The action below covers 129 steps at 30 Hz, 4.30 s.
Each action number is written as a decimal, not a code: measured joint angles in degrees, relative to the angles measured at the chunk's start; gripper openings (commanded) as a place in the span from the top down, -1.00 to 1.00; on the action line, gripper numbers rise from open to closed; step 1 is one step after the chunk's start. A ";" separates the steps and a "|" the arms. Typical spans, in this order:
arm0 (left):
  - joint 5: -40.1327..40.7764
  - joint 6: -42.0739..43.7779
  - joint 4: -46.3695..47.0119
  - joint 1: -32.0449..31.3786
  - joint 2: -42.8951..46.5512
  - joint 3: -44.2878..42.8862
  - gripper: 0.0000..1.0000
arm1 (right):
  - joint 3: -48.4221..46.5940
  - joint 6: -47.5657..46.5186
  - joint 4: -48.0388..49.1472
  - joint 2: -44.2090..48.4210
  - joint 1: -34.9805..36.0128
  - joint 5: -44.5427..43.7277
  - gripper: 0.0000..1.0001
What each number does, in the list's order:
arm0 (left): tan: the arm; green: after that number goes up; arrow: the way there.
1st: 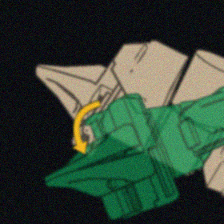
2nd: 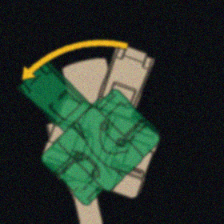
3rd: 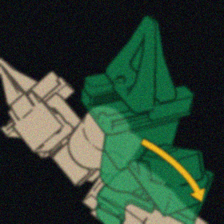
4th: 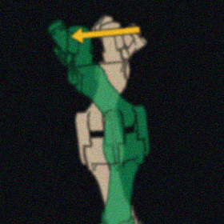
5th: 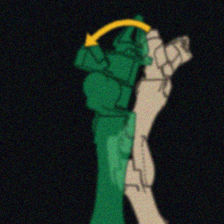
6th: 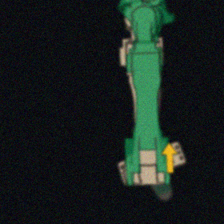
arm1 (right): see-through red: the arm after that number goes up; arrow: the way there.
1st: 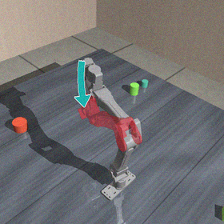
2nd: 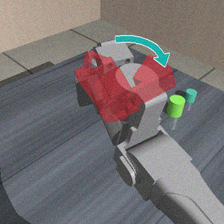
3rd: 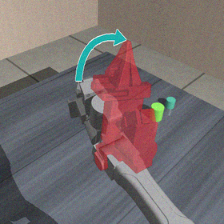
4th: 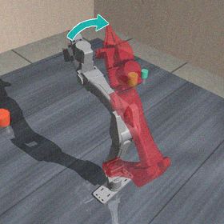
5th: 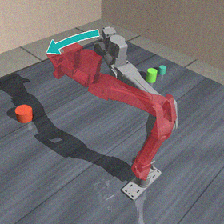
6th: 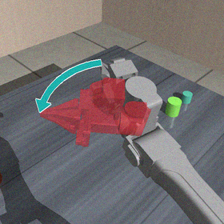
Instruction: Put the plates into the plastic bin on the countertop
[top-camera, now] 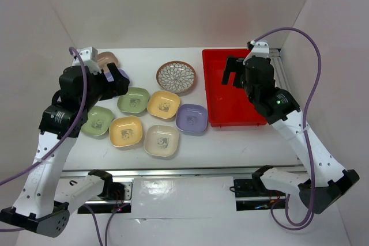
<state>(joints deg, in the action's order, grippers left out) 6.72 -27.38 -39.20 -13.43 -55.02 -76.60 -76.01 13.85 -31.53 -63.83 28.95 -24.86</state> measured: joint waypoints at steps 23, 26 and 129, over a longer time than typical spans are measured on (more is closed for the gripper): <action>-21.81 3.06 14.99 3.76 -51.34 -22.60 -0.96 | 6.73 0.20 2.64 2.60 -0.07 16.85 -1.00; -24.59 3.45 15.43 4.87 -65.42 -34.27 -0.90 | 8.52 0.26 3.54 3.28 -0.07 20.41 -1.00; -30.95 -7.61 30.12 -4.26 -22.67 -3.32 -1.00 | 19.80 16.61 41.20 -23.19 -29.99 46.60 1.00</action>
<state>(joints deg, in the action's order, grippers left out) -24.23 -34.98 -9.08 -17.69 -77.69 -79.92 -56.21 30.46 9.67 -87.02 -1.04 21.74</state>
